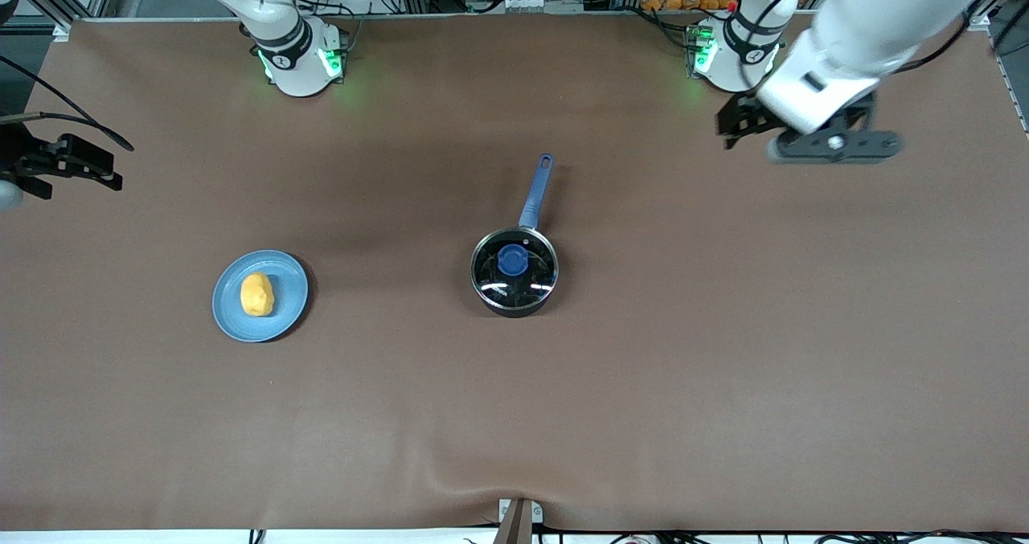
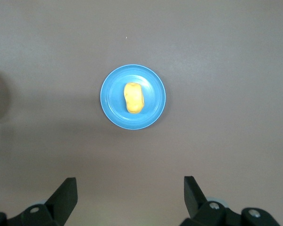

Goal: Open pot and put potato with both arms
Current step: 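Move the left gripper over the pot lid while the right gripper reaches the potato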

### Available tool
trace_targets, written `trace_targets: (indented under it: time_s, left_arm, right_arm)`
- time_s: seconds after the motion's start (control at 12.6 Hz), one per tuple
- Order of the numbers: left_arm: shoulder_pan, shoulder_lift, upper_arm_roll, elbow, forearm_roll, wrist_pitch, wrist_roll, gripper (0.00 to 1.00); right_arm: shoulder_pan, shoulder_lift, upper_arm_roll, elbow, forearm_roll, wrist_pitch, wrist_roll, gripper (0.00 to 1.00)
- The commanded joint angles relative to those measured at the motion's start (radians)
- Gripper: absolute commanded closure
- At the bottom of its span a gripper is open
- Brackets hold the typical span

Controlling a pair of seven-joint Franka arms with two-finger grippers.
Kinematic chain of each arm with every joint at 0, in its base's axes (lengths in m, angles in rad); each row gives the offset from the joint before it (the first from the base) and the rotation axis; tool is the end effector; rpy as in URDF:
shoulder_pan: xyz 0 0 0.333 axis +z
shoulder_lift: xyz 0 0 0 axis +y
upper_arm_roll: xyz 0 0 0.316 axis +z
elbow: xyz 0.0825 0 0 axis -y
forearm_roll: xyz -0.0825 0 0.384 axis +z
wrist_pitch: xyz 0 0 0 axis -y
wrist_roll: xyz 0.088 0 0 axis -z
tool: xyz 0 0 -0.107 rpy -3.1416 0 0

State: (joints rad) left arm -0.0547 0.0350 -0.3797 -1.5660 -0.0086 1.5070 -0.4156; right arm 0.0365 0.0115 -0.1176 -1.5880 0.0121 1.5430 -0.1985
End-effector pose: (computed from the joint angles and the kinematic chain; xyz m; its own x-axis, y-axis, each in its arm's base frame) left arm 0.5061 -0.2319 0.6034 0.9956 -0.0185 -0.0923 -0.0201 -0.9997 -0.0172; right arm 0.5524 -0.0432 0.6077 0.9916 0.1175 -0.0532 0.1165 -0.9930 -0.0216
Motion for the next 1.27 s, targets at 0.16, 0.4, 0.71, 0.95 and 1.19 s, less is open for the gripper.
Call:
trace_targets:
  time_s: [0.16,0.4,0.71,0.95,1.19]
  left_arm:
    - [-0.154,0.208,-0.028,0.110,0.009,0.135,-0.294,0.00]
    - [-0.272,0.371,-0.019,0.211,0.045,0.217,-0.419,0.00]
    - [-0.446,0.512,0.072,0.251,0.128,0.412,-0.497,0.00]
    - [-0.632,0.615,0.261,0.296,0.128,0.507,-0.502,0.00]
    - [-0.705,0.667,0.341,0.296,0.125,0.581,-0.500,0.00]
  right_arm:
    - [0.003,0.005,0.004,-0.035,-0.003,0.055,-0.028,0.00]
    - [0.020,0.037,0.004,-0.114,-0.001,0.170,-0.033,0.00]
    - [0.023,0.062,0.006,-0.286,0.000,0.412,-0.035,0.00]
    - [0.023,0.154,0.006,-0.299,0.002,0.459,-0.033,0.00]
    - [0.023,0.232,0.006,-0.323,0.034,0.514,-0.033,0.00]
